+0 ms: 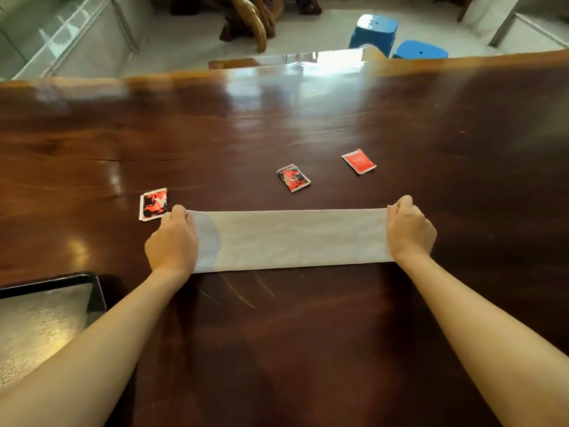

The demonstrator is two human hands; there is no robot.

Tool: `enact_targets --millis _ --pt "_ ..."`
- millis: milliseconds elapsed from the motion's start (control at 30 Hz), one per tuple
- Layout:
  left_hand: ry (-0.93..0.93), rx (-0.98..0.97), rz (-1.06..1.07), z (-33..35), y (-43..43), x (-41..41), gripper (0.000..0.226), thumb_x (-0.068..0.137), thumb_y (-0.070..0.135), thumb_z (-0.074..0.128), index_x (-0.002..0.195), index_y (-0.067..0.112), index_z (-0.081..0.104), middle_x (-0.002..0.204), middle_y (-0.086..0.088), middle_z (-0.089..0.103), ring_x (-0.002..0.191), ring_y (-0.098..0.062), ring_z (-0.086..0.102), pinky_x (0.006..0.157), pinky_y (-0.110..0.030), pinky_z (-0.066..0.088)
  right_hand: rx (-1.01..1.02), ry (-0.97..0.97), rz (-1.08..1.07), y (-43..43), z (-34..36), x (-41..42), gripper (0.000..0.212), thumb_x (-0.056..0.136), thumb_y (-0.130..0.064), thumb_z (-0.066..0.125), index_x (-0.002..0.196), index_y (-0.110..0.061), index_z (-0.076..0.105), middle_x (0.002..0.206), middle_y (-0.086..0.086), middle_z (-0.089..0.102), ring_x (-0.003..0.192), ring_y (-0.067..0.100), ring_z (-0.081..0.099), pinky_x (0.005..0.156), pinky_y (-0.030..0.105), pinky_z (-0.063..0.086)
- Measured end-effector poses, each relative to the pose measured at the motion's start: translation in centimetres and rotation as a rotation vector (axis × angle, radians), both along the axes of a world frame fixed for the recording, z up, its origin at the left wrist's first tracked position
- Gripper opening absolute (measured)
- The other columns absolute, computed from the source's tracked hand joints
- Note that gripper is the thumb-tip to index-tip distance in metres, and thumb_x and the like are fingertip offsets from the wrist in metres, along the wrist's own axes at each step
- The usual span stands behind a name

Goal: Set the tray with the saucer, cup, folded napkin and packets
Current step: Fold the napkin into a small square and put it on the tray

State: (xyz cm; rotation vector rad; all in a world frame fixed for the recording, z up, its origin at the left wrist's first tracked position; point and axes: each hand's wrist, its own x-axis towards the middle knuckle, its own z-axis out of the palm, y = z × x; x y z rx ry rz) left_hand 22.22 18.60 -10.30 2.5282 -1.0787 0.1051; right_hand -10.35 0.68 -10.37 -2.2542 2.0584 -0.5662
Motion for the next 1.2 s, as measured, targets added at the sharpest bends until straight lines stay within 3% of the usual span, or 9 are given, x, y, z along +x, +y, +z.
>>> enact_targets --millis 200,600,767,867,933,1000,1067,1133,1200 --pt "-0.084 0.034 0.018 0.1 0.1 -0.5 0.026 0.098 0.021 0.042 0.098 -0.002 0.054 0.096 -0.025 0.055 0.069 -0.047 0.058 0.053 -0.040 0.034 -0.048 0.020 -0.002 0.1 -0.4 0.0 0.024 0.097 -0.025 0.044 0.095 -0.003 0.049 0.085 0.017 0.063 0.072 0.037 0.064 0.057 0.037 0.043" --pt "-0.101 0.036 0.054 -0.2 0.2 -0.4 0.022 0.097 0.016 0.044 0.099 -0.003 0.054 0.100 -0.025 0.053 0.082 -0.045 0.055 0.053 -0.041 0.033 -0.064 -0.088 -0.015 -0.7 -0.3 0.1 0.026 0.097 -0.028 0.042 0.093 -0.004 0.052 0.089 0.016 0.062 0.075 0.035 0.061 0.061 0.038 0.043" --pt "-0.046 0.071 0.059 0.3 0.2 -0.7 0.019 0.094 0.009 0.045 0.108 -0.002 0.051 0.109 -0.026 0.049 0.089 -0.045 0.053 0.054 -0.043 0.035 0.006 -0.098 -0.062 -0.9 0.0 0.4 0.026 0.095 -0.029 0.047 0.097 -0.004 0.053 0.100 0.017 0.059 0.088 0.033 0.057 0.075 0.044 0.045" --pt "-0.061 0.091 0.105 1.0 0.1 -0.6 0.033 0.088 0.005 0.052 0.120 -0.003 0.048 0.117 -0.029 0.047 0.100 -0.048 0.047 0.065 -0.052 0.042 -0.031 -0.077 -0.083 -0.9 1.2 1.3 0.030 0.096 -0.028 0.045 0.110 -0.002 0.054 0.111 0.019 0.057 0.101 0.035 0.053 0.085 0.046 0.039" --pt "-0.162 0.008 0.033 1.6 -0.6 -1.9 0.035 0.086 0.005 0.053 0.121 -0.002 0.051 0.118 -0.028 0.052 0.103 -0.047 0.049 0.078 -0.055 0.043 -0.094 -0.135 0.104 0.5 2.1 4.4 0.031 0.095 -0.020 0.045 0.117 0.000 0.054 0.114 0.022 0.058 0.104 0.040 0.052 0.086 0.048 0.039" --pt "-0.162 -0.066 -0.158 1.7 -1.8 -4.5 0.039 0.087 0.005 0.048 0.126 0.002 0.052 0.128 -0.023 0.054 0.114 -0.041 0.050 0.093 -0.051 0.039 -0.097 -0.216 0.479 3.7 2.1 8.9 0.033 0.091 -0.009 0.047 0.121 0.003 0.055 0.120 0.024 0.059 0.110 0.042 0.054 0.093 0.048 0.041" --pt "-0.021 0.034 -0.260 1.0 -2.5 -7.2 0.045 0.094 0.010 0.039 0.138 0.010 0.042 0.146 -0.014 0.041 0.135 -0.030 0.037 0.111 -0.046 0.023 0.087 -0.070 0.794 7.4 1.0 12.8 0.043 0.095 -0.011 0.038 0.137 -0.003 0.040 0.144 0.017 0.041 0.135 0.032 0.035 0.112 0.043 0.023" --pt "0.031 0.163 -0.225 -0.6 -2.3 -7.6 0.048 0.099 0.025 0.029 0.146 0.017 0.027 0.156 -0.005 0.024 0.145 -0.020 0.017 0.116 -0.044 0.010 0.247 0.107 0.855 9.4 -0.7 14.6 0.049 0.100 -0.022 0.024 0.147 -0.011 0.015 0.158 0.005 0.012 0.145 0.019 0.005 0.117 0.038 0.000" --pt "0.012 0.237 -0.196 -1.8 -1.2 -6.1 0.054 0.098 0.037 0.024 0.148 0.019 0.019 0.158 -0.002 0.016 0.146 -0.018 0.009 0.117 -0.043 0.006 0.246 0.176 0.833 9.3 -1.6 14.3 0.053 0.100 -0.034 0.018 0.148 -0.018 0.005 0.159 -0.002 0.001 0.145 0.015 -0.005 0.116 0.038 -0.005"
